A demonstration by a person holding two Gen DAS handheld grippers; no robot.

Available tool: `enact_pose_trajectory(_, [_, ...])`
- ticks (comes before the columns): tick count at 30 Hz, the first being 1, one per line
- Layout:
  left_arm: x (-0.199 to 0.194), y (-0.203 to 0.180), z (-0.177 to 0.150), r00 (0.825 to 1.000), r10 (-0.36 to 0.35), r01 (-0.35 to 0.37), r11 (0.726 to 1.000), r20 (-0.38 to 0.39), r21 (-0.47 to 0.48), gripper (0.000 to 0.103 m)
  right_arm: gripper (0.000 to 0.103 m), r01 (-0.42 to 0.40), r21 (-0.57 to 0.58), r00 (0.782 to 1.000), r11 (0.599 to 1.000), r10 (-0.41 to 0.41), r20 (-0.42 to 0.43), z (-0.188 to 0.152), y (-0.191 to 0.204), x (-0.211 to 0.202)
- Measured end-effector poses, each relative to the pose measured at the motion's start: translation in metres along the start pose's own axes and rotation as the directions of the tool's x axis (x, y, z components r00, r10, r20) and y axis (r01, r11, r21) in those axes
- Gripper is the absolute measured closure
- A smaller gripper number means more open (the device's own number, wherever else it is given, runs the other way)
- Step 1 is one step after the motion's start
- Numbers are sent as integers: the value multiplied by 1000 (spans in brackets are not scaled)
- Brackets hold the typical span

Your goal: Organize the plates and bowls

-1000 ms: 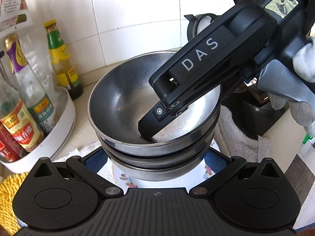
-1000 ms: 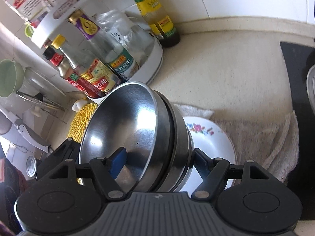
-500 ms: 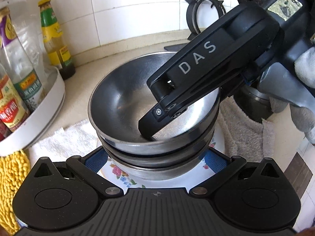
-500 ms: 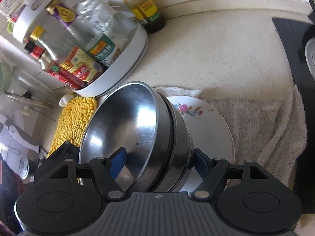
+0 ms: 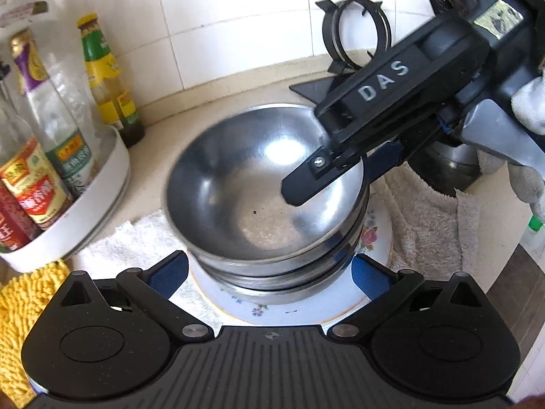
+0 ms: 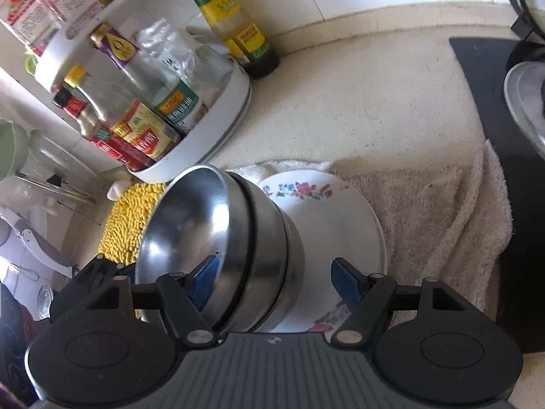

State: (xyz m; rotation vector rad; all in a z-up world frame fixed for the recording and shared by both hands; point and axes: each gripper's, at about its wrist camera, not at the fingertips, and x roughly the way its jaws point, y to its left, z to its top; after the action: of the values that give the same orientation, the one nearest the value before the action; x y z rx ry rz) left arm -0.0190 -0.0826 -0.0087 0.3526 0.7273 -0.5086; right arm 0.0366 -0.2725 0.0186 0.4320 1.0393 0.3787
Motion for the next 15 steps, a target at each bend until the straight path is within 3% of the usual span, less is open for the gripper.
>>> enact_pose_trajectory(10, [-44, 16, -6, 998, -9, 17, 989, 59, -144, 0, 15, -20, -29, 993, 999, 23, 115, -31, 21, -54])
enact_pose_trajectory(15, [-62, 27, -9, 997, 28, -8, 968, 76, -252, 0, 14, 75, -68, 981, 995, -61, 186, -60, 35, -73])
